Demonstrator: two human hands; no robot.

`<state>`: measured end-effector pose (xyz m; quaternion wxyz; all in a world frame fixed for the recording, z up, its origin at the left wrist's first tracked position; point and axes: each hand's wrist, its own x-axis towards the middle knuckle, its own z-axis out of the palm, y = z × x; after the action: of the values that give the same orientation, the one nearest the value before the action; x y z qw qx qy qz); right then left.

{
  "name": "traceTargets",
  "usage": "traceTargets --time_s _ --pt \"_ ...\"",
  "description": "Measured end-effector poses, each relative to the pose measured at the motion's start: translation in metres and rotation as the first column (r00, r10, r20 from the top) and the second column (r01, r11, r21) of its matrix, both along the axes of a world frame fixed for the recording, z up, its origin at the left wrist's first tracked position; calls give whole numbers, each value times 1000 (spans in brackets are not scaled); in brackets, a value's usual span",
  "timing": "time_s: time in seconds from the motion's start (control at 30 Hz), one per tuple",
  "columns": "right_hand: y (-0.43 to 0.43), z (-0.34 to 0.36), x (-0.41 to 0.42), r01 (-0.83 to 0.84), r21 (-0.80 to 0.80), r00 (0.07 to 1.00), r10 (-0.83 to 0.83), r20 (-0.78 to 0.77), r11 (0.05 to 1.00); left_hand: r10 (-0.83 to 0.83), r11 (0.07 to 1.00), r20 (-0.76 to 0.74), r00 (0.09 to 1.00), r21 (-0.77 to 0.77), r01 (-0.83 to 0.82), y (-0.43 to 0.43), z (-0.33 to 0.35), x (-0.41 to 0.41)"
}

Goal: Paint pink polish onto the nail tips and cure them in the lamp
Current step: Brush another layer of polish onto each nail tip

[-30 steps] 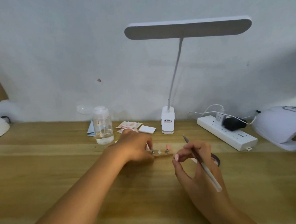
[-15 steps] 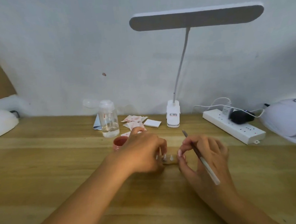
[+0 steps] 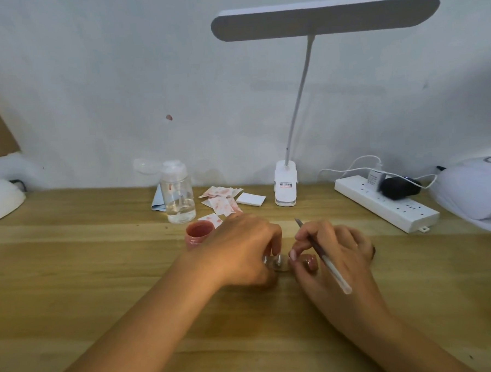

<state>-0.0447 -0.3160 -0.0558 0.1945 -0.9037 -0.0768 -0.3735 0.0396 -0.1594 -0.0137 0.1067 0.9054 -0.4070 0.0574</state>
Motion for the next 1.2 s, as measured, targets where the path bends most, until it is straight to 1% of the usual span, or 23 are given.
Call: traceTargets --time_s 0.3,0.5,0.63,0.83,1.03,1.2 --pt "4 2 -4 12 -54 999 -13 -29 998 -4 999 -36 999 32 5 0 4 -3" --pt "6 1 -7 -85 -104 996 88 23 991 -36 999 -12 999 13 36 -3 5 -9" --pt "6 1 -6 -77 -111 996 83 45 991 -62 998 37 997 -3 62 -5 5 -12" --pt "9 2 -7 -60 -168 996 70 56 984 -46 998 55 997 -33 48 -1 0 -9" --pt "9 2 -8 -43 -157 996 54 68 987 -14 997 -80 997 -77 8 -1 -2 -6" --pt "9 2 -8 -27 -161 997 38 65 987 2 995 -121 993 -100 -14 0 -4 -4"
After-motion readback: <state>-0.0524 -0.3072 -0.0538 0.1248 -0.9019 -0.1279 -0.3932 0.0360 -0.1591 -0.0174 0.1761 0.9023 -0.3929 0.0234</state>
